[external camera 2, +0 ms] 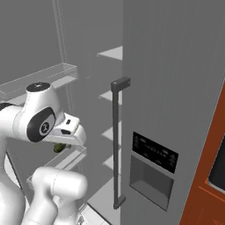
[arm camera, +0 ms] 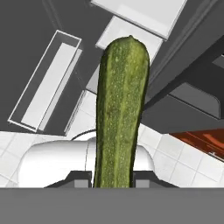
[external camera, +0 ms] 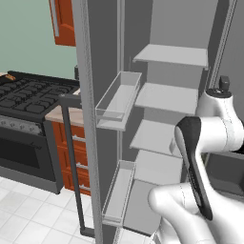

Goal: Place the cold items (corn and squash) from the fridge in one tupperware on the dining counter. Place the warm items (hot dog and kebab skewer) in the stove area in another tupperware.

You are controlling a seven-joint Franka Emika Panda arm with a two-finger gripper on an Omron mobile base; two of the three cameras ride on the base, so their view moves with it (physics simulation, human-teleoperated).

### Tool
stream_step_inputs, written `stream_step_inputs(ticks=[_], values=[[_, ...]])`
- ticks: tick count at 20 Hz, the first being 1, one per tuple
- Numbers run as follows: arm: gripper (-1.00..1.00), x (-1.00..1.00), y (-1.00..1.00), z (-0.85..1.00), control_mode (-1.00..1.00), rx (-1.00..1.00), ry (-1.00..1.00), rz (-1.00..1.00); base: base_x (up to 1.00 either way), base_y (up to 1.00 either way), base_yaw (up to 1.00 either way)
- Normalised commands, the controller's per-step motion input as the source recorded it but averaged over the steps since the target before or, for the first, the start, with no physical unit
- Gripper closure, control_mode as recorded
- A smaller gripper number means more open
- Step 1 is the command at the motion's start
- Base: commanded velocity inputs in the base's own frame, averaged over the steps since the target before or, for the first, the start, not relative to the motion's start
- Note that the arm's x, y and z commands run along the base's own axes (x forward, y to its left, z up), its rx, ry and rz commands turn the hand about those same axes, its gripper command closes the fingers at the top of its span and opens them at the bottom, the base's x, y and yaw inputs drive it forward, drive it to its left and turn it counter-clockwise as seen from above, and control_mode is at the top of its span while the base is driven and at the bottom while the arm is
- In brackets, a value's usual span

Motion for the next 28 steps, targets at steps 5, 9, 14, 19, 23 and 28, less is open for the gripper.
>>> stream_step_inputs(ticks=[5, 9, 14, 19, 23, 28], values=[[1.00, -0.52, 0.02, 0.32, -1.00, 0.00, -0.10, 0.00, 0.00, 0.00, 0.00], [1.00, 0.06, 0.00, 0.01, -1.00, 0.00, 0.22, 0.00, 0.00, 0.00, 0.00], [1.00, 0.02, 0.00, 0.01, -1.00, 0.00, 0.10, 0.00, 0.00, 0.00, 0.00], [1.00, 0.00, 0.00, 0.00, -1.00, 0.00, 0.00, 0.00, 0.00, 0.00, 0.00], [1.00, 0.00, 0.00, 0.00, 1.00, 0.00, 0.00, 0.00, -0.24, 0.00, 0.02], [1.00, 0.00, 0.00, 0.00, 1.00, 0.00, 0.00, 0.00, -0.69, -0.02, 0.14]])
